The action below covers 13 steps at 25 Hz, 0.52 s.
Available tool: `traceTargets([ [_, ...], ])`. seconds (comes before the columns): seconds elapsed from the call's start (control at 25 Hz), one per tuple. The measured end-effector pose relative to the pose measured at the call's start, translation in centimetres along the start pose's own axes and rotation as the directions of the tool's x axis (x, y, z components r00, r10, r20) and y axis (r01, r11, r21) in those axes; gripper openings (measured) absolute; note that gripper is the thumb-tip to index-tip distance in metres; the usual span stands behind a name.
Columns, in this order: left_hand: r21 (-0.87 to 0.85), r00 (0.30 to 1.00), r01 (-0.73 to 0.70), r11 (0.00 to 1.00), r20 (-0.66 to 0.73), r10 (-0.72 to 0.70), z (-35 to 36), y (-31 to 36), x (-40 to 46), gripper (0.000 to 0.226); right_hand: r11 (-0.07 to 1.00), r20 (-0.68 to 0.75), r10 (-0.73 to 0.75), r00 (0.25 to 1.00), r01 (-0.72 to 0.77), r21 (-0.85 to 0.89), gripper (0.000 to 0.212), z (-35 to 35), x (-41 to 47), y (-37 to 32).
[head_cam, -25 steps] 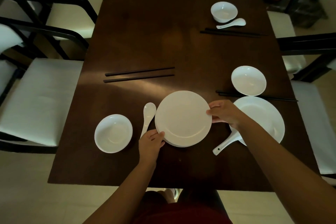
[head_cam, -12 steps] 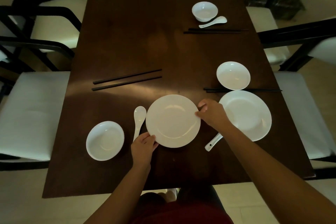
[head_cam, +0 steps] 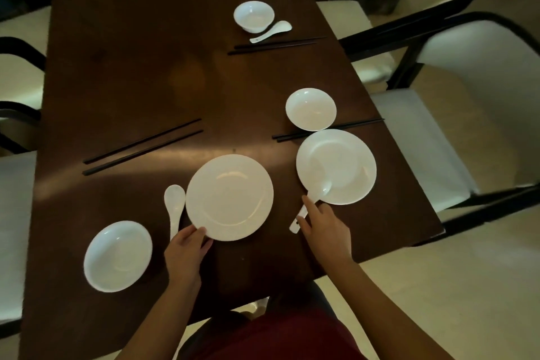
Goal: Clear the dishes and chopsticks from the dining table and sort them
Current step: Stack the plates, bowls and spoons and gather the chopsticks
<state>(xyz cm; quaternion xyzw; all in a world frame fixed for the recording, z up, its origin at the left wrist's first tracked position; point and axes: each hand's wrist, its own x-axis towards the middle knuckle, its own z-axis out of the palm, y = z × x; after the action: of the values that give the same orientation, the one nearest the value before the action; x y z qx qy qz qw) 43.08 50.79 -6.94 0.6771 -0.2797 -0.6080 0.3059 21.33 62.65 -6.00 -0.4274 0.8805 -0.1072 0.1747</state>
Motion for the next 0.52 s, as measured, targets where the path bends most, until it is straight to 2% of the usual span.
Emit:
traceTargets([
  [0.08,0.005,1.000,-0.002,1.000,0.006,0.002,0.03,0.15,0.00,0.033,0.991,-0.070,0.062,0.996,-0.053,0.122,0.043,0.21,0.36,-0.21],
  [0.2,0.019,1.000,-0.007,1.000,0.016,0.007,0.13,0.34,-0.21,0.034,0.953,-0.083,0.160,0.984,-0.132,0.271,0.039,0.28,0.69,-0.36],
  [0.36,0.020,1.000,-0.011,1.000,0.021,0.010,0.01,0.52,-0.38,0.031,0.943,-0.091,0.213,0.973,-0.180,0.280,0.037,0.37,0.37,-0.60],
  [0.52,0.028,0.999,-0.028,0.999,0.041,0.027,0.19,0.67,-0.69,0.028,0.957,-0.102,0.226,0.969,-0.201,0.211,0.035,0.18,-0.06,0.07],
])
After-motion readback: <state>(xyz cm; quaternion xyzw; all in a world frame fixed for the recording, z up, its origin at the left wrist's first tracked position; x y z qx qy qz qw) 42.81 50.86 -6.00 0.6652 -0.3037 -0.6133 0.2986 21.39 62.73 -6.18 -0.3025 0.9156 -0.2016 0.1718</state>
